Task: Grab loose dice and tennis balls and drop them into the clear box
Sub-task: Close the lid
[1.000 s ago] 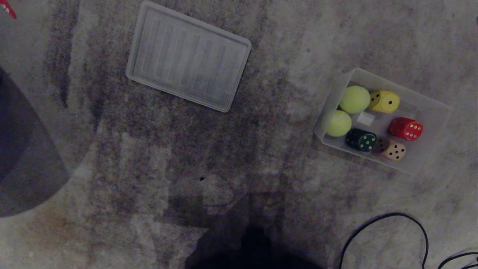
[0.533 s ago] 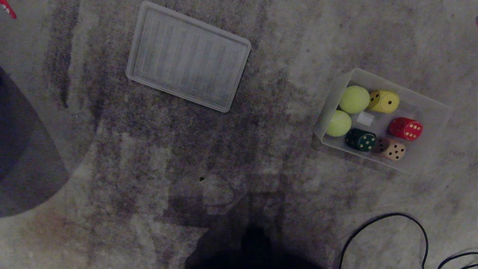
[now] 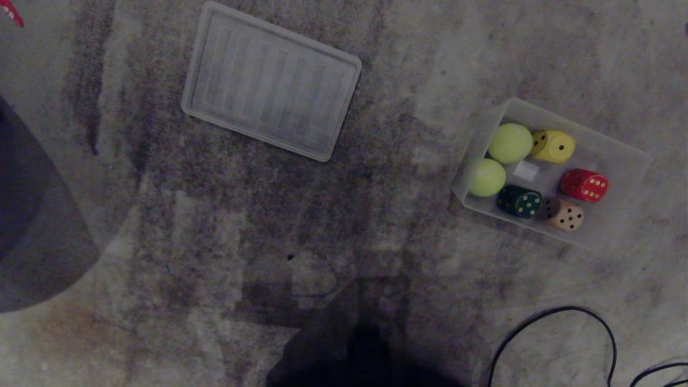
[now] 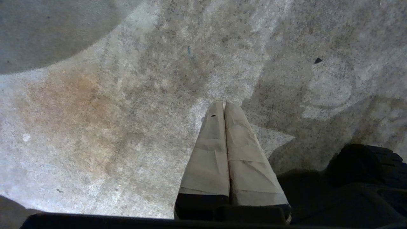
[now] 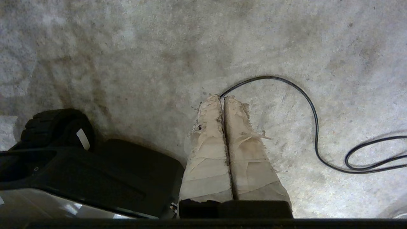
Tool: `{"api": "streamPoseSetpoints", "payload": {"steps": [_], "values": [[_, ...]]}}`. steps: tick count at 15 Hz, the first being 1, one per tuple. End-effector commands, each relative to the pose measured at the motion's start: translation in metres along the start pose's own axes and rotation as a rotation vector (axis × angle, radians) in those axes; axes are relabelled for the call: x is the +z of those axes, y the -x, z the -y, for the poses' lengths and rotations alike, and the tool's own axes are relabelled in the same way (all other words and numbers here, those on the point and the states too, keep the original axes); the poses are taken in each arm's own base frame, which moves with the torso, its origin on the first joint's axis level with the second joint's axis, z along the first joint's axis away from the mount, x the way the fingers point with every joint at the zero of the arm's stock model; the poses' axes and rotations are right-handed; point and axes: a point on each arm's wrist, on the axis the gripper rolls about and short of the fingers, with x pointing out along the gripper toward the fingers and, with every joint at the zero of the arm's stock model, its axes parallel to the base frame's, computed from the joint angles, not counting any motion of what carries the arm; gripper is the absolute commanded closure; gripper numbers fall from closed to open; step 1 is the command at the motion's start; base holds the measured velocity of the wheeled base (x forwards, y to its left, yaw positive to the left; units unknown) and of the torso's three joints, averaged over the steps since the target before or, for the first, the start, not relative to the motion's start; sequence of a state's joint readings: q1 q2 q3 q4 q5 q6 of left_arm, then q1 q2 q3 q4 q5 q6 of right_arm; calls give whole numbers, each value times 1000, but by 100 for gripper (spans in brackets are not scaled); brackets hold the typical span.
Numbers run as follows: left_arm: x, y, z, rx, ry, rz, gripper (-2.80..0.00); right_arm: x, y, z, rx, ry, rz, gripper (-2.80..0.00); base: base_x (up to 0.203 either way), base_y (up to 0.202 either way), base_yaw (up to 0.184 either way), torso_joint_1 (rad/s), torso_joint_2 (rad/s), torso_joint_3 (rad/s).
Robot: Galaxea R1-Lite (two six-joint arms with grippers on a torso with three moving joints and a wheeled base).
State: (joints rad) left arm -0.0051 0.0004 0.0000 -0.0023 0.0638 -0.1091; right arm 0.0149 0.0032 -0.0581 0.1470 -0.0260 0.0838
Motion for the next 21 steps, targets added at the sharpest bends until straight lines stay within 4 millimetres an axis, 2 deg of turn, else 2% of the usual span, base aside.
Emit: {"api": "streamPoseSetpoints", "payload": {"steps": [1, 16, 21], "values": [[0, 0, 0, 1, 0, -2, 0, 0, 0, 0, -1, 0, -3, 0, 0, 0, 0, 0, 0, 0], [0, 0, 0, 1, 10, 0, 0, 0, 0, 0, -1, -1, 0, 0, 0, 0, 0, 0, 0, 2], [0, 0, 0, 2, 13, 0, 0, 0, 0, 0, -1, -1, 0, 0, 0, 0, 0, 3, 1, 176]]}}
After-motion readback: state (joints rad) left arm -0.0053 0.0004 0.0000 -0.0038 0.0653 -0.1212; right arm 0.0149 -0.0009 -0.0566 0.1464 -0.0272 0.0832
